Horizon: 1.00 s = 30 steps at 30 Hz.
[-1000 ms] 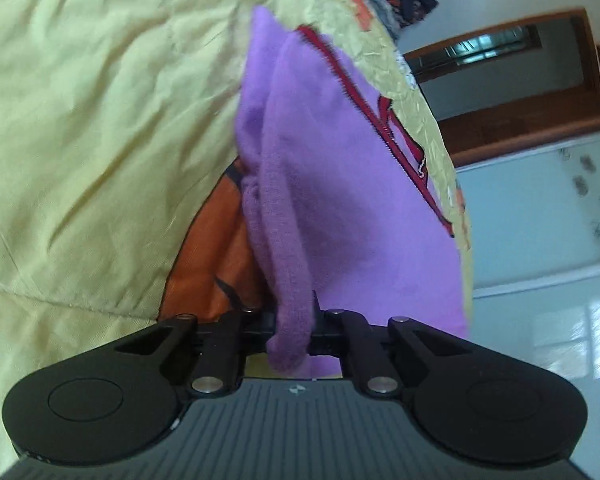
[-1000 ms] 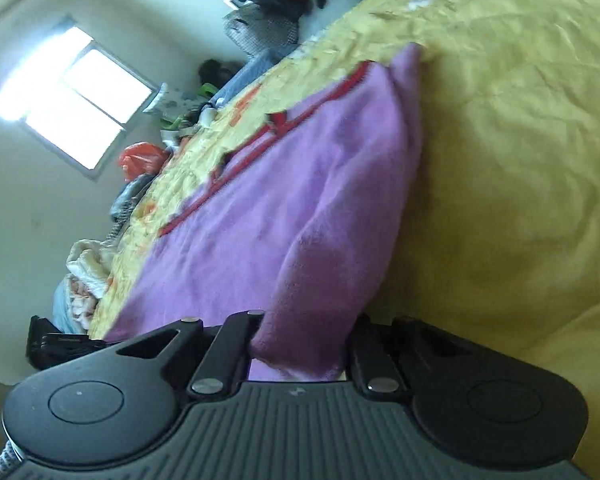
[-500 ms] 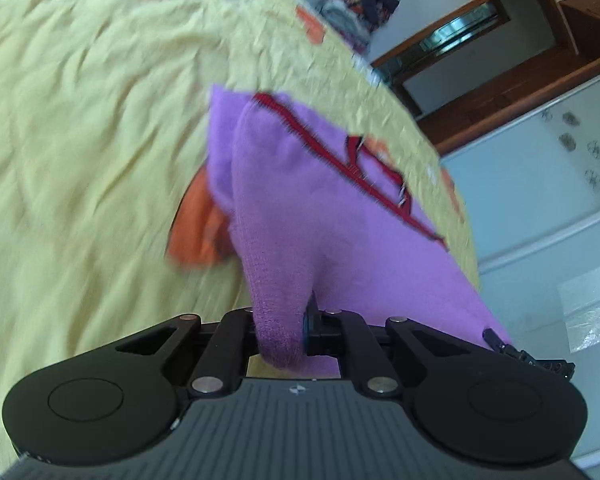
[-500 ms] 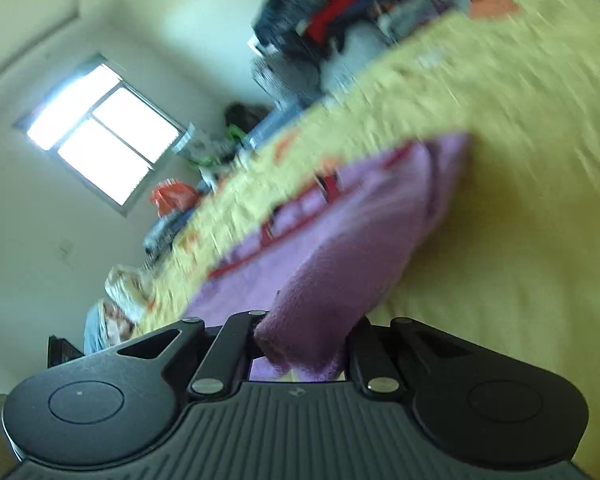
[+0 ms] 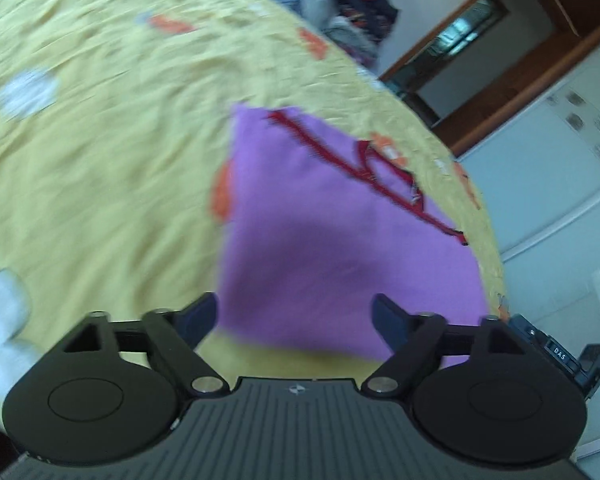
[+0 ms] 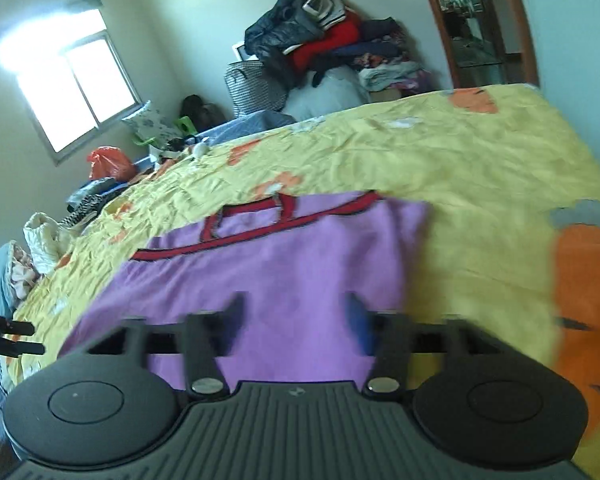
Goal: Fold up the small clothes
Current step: 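Open both tools and withdraw above the folded sweater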
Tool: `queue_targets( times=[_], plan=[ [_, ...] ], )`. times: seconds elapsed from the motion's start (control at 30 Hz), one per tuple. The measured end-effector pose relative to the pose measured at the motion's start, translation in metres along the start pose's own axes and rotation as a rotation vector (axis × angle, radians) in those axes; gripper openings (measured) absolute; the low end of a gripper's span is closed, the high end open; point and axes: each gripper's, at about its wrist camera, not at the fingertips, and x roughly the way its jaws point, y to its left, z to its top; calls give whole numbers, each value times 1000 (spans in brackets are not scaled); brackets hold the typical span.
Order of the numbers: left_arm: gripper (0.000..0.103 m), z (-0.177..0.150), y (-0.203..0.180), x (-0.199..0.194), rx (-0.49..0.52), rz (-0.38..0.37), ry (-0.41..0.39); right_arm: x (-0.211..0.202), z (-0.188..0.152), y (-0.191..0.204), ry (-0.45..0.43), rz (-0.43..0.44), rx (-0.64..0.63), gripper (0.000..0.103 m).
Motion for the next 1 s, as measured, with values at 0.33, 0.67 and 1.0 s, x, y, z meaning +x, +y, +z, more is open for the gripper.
queue_targets(
  times=[0.33, 0.67, 1.0],
  plan=[
    [103, -4, -73, 134, 281, 418, -141, 105, -4, 25, 54, -140, -144, 78],
    [103, -33, -67, 118, 307, 442, -150, 71, -20, 6, 69, -345, -266, 79],
    [103, -33, -67, 116, 315, 436, -142, 97, -33, 43, 88, -351, -363, 103]
  ],
)
